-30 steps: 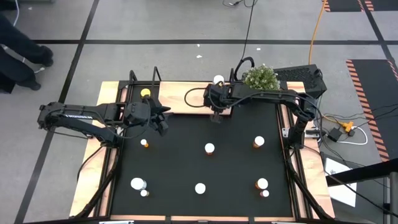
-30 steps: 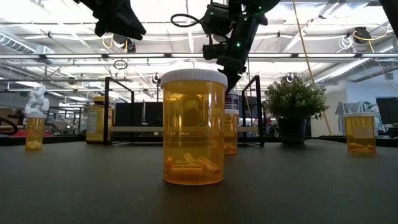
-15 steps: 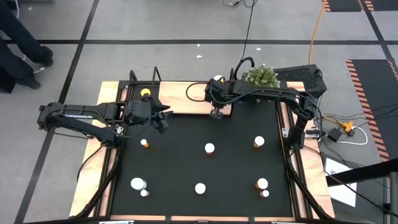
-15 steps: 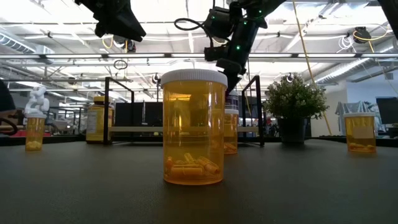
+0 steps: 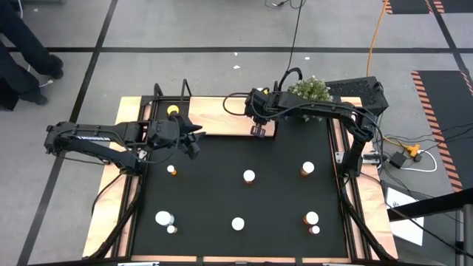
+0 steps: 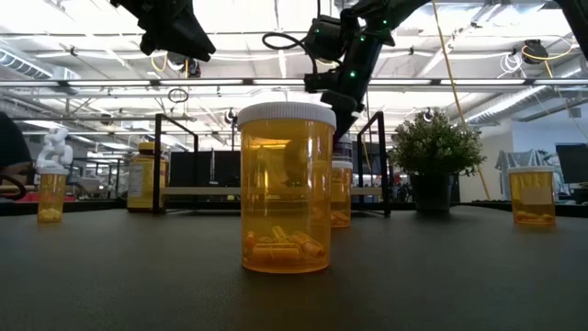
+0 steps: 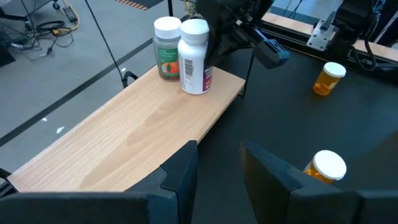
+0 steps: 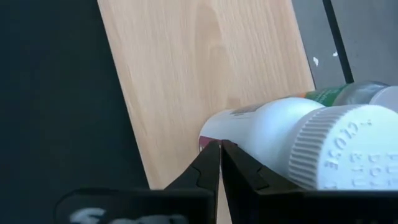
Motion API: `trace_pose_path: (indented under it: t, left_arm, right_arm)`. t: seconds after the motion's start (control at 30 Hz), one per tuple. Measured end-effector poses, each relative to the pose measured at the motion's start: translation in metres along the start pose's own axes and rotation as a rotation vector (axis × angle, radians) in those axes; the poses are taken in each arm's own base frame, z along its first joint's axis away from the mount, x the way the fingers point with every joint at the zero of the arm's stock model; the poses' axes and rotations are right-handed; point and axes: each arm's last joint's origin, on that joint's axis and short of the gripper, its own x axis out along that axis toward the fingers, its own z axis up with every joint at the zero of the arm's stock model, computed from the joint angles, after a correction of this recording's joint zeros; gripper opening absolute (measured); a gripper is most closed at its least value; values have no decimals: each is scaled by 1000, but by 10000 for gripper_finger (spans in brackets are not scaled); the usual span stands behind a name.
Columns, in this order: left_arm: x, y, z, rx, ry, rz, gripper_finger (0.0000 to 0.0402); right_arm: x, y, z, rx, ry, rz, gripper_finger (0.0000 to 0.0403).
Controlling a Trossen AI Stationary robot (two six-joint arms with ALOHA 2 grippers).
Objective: Pick and place medicine bottles onto shelf by color
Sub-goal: Put the top white pill bottle on the shelf aligned with the other green pill bottles
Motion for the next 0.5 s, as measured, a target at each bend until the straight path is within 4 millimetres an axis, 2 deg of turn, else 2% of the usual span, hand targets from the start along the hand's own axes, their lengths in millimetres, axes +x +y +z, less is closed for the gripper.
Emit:
trace_pose_path:
  t: [0.5]
  left_arm:
    - [0, 0, 0, -2, -1, 0, 122]
  right_arm:
    - [2, -11, 1, 20, -29, -17, 11]
